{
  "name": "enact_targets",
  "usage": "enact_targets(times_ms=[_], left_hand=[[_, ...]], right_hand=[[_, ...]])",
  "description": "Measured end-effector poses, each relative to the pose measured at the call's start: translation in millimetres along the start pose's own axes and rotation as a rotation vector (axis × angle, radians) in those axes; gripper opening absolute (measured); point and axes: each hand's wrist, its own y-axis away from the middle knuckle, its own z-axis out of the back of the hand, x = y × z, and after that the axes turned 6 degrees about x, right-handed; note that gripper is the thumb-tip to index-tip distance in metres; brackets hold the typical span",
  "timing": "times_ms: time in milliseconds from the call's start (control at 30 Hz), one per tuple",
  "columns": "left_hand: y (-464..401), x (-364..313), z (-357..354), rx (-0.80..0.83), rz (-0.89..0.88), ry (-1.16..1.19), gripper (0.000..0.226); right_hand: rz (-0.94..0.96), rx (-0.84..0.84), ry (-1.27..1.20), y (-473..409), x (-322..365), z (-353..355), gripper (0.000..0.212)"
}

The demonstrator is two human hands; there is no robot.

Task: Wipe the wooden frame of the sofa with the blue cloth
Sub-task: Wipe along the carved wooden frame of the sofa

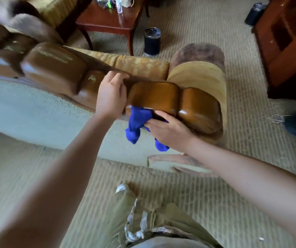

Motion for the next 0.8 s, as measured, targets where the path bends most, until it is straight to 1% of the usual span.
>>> enact_targets(times_ms=[100,200,267,367,467,633,733,800], left_hand=[[9.1,-6.7,7.2,-0.075,0.068,-0.031,0.036],[14.7,-8.8,9.7,-0.105,0.099,-0.058,0.037],[19.9,-8.1,9.2,-0.097,0.103,-0.063,0.038],[27.2,-6.2,7.3,-0.067,0.132,-0.072,0.041],[31.8,0.1,6.5,-0.067,0.155,-0.080,0.041],[32.2,13.3,8.2,-0.045,0.171,-0.105,0.040],[29.3,18.0,12.5,-0.050,0.189,-0.118,0.043],[27.6,19.3,14.0,-0.045,0.189,-0.128,0.044]], right_hand=[[0.004,-0.030,-0.016,24.8,-15.2,0.3,0.064],[0.019,-0.044,-0.017,44.6,-24.3,-2.6,0.055],[0.021,-0.016,-0.015,47.1,-25.9,-4.1,0.051],[0.002,-0.037,0.065,36.9,-20.2,-7.2,0.056],[-0.011,-0.062,0.136,13.4,-4.6,-5.2,0.046],[0.090,0.089,0.127,-44.1,16.2,12.7,0.047],[0.091,0.165,0.061,-72.0,25.7,22.8,0.033],[0.089,0.210,0.012,-81.9,32.5,26.7,0.031]])
